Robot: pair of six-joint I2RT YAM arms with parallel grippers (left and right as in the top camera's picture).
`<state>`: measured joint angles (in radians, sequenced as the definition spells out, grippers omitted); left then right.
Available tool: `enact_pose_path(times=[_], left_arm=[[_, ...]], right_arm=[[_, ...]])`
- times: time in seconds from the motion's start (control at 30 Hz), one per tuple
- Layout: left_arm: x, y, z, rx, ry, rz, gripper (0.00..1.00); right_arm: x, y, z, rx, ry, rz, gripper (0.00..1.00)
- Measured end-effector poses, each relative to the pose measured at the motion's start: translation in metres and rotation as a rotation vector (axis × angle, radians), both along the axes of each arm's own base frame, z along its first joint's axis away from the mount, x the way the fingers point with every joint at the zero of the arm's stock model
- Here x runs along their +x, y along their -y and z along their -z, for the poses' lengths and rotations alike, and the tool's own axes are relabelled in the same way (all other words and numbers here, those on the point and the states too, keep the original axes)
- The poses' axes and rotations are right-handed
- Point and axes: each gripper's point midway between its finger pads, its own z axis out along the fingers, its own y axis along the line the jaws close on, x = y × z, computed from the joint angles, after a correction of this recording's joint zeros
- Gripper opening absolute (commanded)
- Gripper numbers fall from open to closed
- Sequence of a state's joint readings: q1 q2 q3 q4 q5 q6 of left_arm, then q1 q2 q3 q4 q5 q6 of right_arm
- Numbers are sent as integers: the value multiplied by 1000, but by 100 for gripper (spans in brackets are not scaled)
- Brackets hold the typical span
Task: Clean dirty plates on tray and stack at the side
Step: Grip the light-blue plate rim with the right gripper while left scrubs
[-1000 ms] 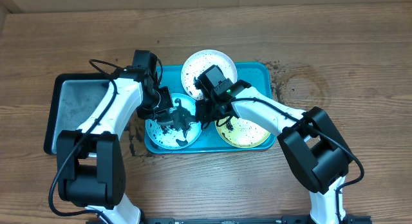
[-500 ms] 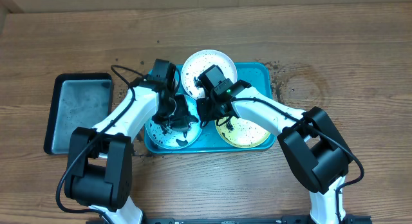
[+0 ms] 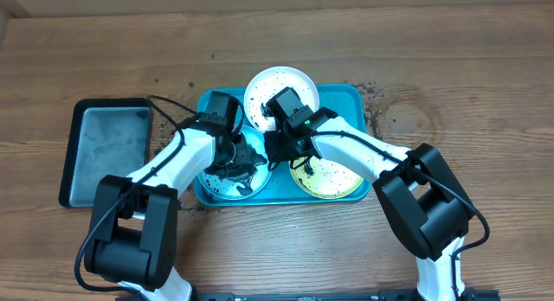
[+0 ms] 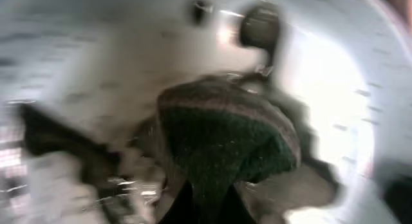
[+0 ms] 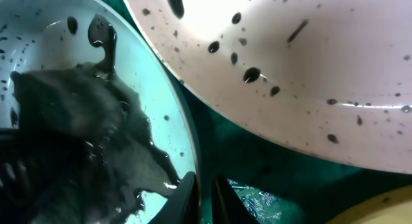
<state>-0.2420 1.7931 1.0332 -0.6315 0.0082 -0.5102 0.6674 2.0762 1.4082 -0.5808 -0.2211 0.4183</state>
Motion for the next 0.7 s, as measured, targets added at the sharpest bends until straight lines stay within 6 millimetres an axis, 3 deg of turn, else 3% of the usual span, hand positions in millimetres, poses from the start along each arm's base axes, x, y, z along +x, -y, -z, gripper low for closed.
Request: enact_pose_path(times=[0.23, 0.33, 0.4, 0.53, 0.7], left_arm=[[-2, -49, -5, 247, 6, -84, 4], [-3, -58, -7, 279, -12, -98, 4], [4, -53, -10, 249, 5, -98, 4], [21, -22, -11, 79, 50, -56, 4], [24, 16, -13, -88, 60, 5, 4]], right_arm=[[-2, 2, 1, -7, -10, 0, 10], [-3, 2, 1, -8, -12, 0, 10], [-3, 2, 1, -8, -12, -1, 10], [-3, 3, 2, -12, -14, 0, 10], [-4, 3, 2, -14, -17, 0, 10]])
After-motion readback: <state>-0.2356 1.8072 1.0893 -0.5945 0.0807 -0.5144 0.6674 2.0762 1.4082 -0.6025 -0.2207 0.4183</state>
